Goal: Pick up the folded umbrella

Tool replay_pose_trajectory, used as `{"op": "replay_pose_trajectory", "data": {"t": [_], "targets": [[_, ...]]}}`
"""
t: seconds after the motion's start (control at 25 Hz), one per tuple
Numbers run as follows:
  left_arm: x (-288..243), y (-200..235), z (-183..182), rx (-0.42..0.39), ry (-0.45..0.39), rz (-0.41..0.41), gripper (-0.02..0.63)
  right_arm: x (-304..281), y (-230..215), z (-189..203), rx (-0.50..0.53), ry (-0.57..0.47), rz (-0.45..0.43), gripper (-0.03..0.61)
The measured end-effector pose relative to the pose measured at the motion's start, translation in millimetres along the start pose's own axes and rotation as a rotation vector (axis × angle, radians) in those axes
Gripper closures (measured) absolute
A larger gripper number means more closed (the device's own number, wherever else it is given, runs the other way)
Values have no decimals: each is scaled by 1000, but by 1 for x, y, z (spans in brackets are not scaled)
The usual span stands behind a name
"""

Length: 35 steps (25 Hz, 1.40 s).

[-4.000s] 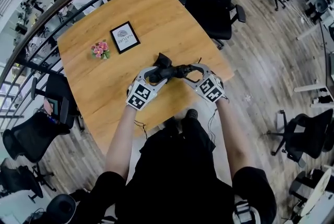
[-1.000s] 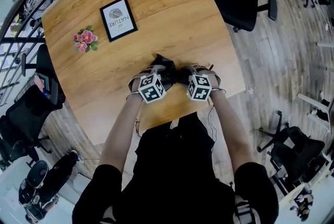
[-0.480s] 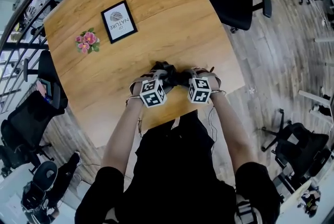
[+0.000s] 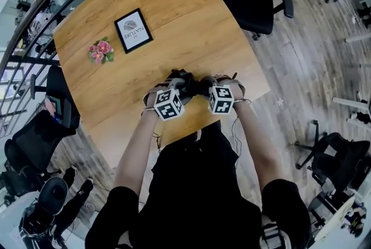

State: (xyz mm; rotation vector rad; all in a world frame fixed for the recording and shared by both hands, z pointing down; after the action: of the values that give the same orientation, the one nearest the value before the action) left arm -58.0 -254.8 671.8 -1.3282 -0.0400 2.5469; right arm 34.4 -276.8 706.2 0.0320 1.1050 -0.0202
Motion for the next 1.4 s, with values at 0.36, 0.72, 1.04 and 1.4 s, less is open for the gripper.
{"op": "replay_pose_trajectory", "data": {"t": [0.36, 0.72, 1.04, 1.4], "targets": [[32, 2, -12, -66, 5, -58, 365, 25, 3, -23, 17, -28, 82, 339], [64, 5, -28, -115, 18, -131, 364, 54, 3, -44, 62, -58, 168, 337], [94, 11, -38, -163, 20, -188, 362, 76, 0, -66, 88, -80, 231, 334], [124, 11, -45, -198, 5, -244, 362, 99, 4, -89, 122, -78, 292, 334]]}}
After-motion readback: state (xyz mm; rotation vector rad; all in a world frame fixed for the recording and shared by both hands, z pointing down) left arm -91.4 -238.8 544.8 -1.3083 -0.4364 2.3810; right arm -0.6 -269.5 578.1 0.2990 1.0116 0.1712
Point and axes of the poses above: the fingertips, and each gripper's own axes: x backward along the fingers, y to its left, z out of its underside, the point moved 6 cm from there along x, backward along the fingers, and after that the axes turned 13 degrees about -x, right-handed, at the moved point
